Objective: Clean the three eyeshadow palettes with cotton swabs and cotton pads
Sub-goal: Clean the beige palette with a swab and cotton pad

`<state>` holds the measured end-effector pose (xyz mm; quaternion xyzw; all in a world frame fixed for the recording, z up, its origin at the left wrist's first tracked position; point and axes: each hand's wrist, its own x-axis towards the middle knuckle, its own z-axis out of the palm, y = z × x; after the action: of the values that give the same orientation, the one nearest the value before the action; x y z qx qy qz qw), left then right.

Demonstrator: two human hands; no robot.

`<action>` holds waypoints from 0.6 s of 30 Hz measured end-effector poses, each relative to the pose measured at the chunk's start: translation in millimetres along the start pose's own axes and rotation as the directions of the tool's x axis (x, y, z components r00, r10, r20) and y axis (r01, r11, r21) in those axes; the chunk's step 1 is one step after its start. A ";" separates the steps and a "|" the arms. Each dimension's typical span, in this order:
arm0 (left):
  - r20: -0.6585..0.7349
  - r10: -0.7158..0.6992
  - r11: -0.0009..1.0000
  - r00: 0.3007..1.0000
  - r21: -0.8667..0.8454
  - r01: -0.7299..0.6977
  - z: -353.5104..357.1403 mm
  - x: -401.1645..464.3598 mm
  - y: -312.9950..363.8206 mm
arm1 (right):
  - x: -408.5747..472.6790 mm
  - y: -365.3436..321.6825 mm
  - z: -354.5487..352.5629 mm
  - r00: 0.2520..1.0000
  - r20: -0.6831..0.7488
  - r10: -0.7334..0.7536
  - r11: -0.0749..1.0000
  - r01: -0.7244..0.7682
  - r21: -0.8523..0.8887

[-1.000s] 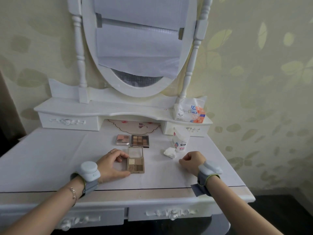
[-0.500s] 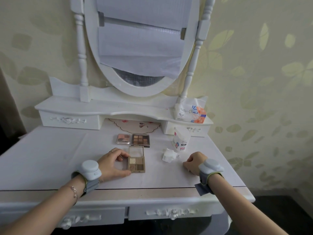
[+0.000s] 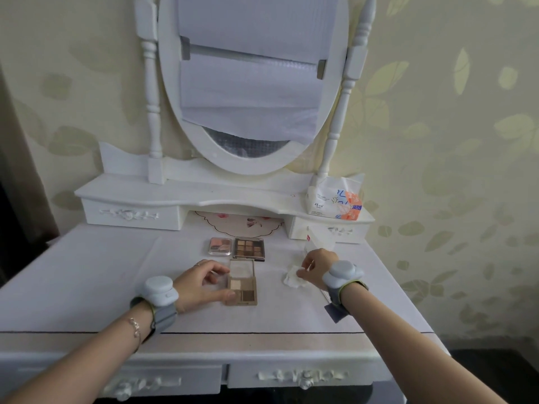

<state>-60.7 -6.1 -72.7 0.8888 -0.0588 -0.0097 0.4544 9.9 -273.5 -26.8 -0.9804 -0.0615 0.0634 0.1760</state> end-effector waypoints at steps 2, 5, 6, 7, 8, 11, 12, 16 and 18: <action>-0.013 -0.008 1.000 1.000 -0.015 0.008 -2.4 1.7 2.9 | 2.8 -1.9 0.0 1.000 0.002 -0.003 1.000 0.003 -0.019; -0.042 0.008 0.999 0.999 -0.047 -0.010 -4.3 6.4 13.3 | 1.6 -6.4 -6.4 0.996 -0.014 -0.089 0.995 0.090 0.039; -0.053 0.021 0.997 0.998 -0.073 -0.025 -5.7 10.2 21.0 | 2.7 -9.7 -11.8 0.990 -0.034 -0.137 0.988 0.139 0.071; -0.061 0.024 0.993 0.998 -0.112 -0.031 -5.4 12.4 28.5 | 1.8 -13.7 -15.6 0.982 -0.059 -0.181 0.978 0.186 0.099; -0.071 0.027 0.987 0.997 -0.158 -0.038 -5.4 15.7 37.9 | 0.1 -20.0 -20.9 0.970 -0.090 -0.225 0.963 0.235 0.134; -0.037 0.026 0.959 0.999 -0.282 -0.035 -4.6 23.3 64.1 | -8.8 -42.0 -35.6 0.941 -0.140 -0.307 0.848 0.337 0.409; -0.017 0.028 0.943 0.999 -0.333 -0.032 -3.8 25.1 70.5 | -13.1 -48.6 -39.6 0.934 -0.139 -0.330 0.792 0.354 0.498; 0.036 0.049 0.879 0.998 -0.476 -0.026 -2.6 27.7 83.9 | -18.1 -64.4 -42.7 0.908 -0.121 -0.402 0.649 0.375 0.662; 0.019 0.066 0.835 0.998 -0.548 -0.045 -1.3 26.0 90.4 | -16.2 -66.6 -40.1 0.907 -0.120 -0.404 0.620 0.369 0.692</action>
<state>-43.5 -60.4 2.1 0.7198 -0.0878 -0.0294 0.6880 -6.8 -227.3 35.7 -0.8008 -0.2459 0.0656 0.5422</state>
